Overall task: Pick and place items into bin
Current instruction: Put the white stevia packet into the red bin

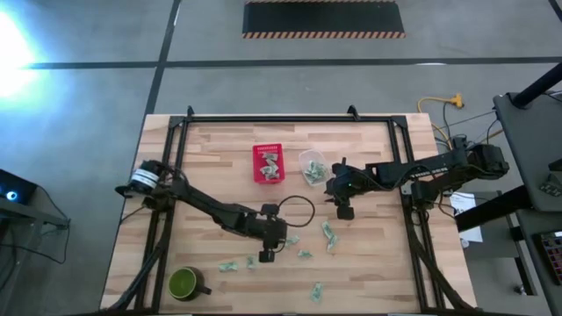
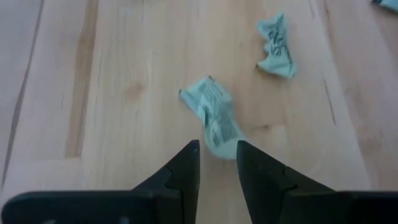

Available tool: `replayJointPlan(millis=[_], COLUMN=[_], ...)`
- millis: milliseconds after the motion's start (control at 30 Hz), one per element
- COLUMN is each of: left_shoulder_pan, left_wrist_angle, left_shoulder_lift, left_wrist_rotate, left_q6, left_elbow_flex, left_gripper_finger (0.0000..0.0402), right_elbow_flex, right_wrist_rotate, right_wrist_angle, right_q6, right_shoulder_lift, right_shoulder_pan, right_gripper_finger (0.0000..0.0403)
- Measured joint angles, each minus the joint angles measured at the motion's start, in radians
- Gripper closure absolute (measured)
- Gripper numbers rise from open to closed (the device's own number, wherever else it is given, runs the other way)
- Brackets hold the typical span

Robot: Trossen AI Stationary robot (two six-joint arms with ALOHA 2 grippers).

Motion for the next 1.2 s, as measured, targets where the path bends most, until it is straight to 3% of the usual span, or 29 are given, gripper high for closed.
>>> replayJointPlan(millis=[500,833,1200], left_shoulder_pan=[-0.002,-0.003,-0.003], left_wrist_angle=[0.069,0.069,0.059], left_shoulder_lift=[0.038,0.038,0.015], left_wrist_rotate=[0.029,0.027,0.000], left_q6=[-0.001,0.016,0.090], left_elbow_flex=[-0.001,-0.005,-0.006], left_gripper_finger=[0.0314,0.0396,0.0401], right_elbow_flex=[0.000,-0.002,-0.002], right_wrist_rotate=[0.002,0.002,0.001], right_wrist_angle=[0.003,0.003,0.001], right_q6=[-0.004,-0.004,-0.006], right_shoulder_lift=[0.000,0.000,0.000], right_shoulder_pan=[0.000,0.000,0.000], right_gripper_finger=[0.0300,0.0313,0.0325])
